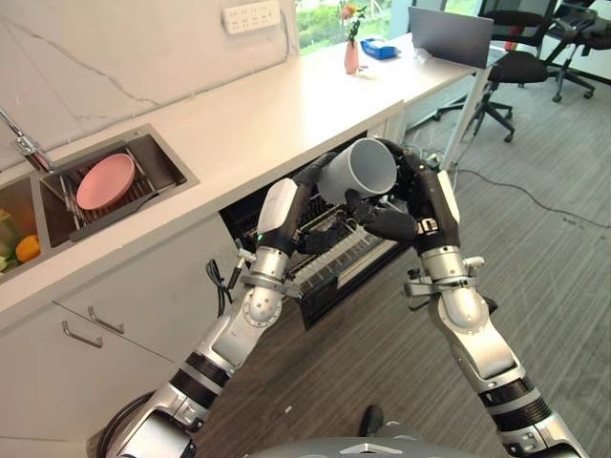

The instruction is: Place the dishes in the dishwasher.

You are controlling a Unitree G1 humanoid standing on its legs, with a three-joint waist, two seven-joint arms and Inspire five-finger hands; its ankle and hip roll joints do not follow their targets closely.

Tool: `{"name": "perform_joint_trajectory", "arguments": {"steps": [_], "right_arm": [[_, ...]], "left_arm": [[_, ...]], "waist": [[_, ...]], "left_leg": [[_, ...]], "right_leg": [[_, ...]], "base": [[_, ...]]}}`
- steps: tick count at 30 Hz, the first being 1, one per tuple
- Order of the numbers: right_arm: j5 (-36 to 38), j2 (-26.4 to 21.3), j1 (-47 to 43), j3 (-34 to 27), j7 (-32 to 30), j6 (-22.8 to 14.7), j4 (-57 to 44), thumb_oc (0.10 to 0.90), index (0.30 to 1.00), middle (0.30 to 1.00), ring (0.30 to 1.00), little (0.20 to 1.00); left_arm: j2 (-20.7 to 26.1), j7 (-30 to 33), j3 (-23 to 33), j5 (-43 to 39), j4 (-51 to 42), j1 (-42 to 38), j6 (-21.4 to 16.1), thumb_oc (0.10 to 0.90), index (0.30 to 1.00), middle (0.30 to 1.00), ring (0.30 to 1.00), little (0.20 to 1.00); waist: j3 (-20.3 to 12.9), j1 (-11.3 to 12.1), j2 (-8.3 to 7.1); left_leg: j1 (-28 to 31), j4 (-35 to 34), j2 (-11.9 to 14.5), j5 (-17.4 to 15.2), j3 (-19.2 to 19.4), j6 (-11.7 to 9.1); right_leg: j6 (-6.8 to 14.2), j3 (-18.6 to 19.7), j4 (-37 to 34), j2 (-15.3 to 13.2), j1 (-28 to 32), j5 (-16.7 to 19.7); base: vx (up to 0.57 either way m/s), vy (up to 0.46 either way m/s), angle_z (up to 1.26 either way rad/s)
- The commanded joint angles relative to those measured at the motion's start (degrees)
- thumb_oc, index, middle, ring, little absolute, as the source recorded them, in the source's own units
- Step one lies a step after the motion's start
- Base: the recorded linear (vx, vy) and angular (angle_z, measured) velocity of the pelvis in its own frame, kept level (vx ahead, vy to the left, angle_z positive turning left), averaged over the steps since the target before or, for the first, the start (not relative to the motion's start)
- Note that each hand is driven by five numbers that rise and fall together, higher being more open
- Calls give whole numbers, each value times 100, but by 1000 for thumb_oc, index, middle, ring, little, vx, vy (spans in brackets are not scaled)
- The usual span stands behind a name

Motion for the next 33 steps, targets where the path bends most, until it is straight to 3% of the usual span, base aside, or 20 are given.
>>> {"name": "perform_joint_trajectory", "arguments": {"steps": [1, 11, 16, 17, 26, 33], "right_arm": [[-249, 376, -471, -738, -547, -947, -1142, 400, 300, 300, 300, 300], [-629, -70, -819, -932, -592, -464, -76, 400, 300, 300, 300, 300], [-389, -782, -1697, -538, -339, -60, 1534, 400, 300, 300, 300, 300], [-457, -912, -1905, -409, -343, 42, 2077, 400, 300, 300, 300, 300], [-684, -1383, -2497, 29, -38, 373, 4285, 400, 300, 300, 300, 300], [-566, -1400, -2791, 202, 183, 405, 5565, 400, 300, 300, 300, 300]], "left_arm": [[223, 215, 35, -176, -379, -111, -296, 800, 900, 900, 900, 900], [411, 19, 424, -344, -105, 889, -264, 800, 900, 900, 900, 900], [535, -451, 600, -718, 296, 1712, -290, 800, 900, 900, 900, 900], [549, -540, 640, -803, 484, 1879, -287, 800, 900, 900, 900, 900], [697, -945, 778, -871, 953, 2232, -277, 800, 900, 900, 900, 900], [851, -1124, 758, -760, 864, 2247, -324, 800, 900, 900, 900, 900]], "waist": [[-375, 24, -440], [-339, 388, -589], [-218, 781, -743], [-146, 936, -797], [323, 1467, -938], [705, 1735, -907]], "left_leg": [[13, -74, 509, 571, 0, -441], [-132, -67, 541, 635, -223, -453], [-281, -53, 548, 707, -343, -475], [-370, -45, 561, 735, -394, -482], [-907, -17, 667, 959, -714, -556], [-1376, -12, 751, 1129, -1003, -615]], "right_leg": [[1208, 70, -178, -865, 890, 3], [1196, -145, -147, -857, 963, -34], [1178, -336, -139, -839, 975, -35], [1177, -384, -127, -835, 944, -39], [1159, -739, -88, -789, 784, -64], [1159, -1020, -13, -788, 558, -67]], "base": [[-7, -5, 6], [2, -16, 15], [-14, -16, 23], [-28, -20, 26], [-47, -30, 37], [-40, -23, 29]]}}
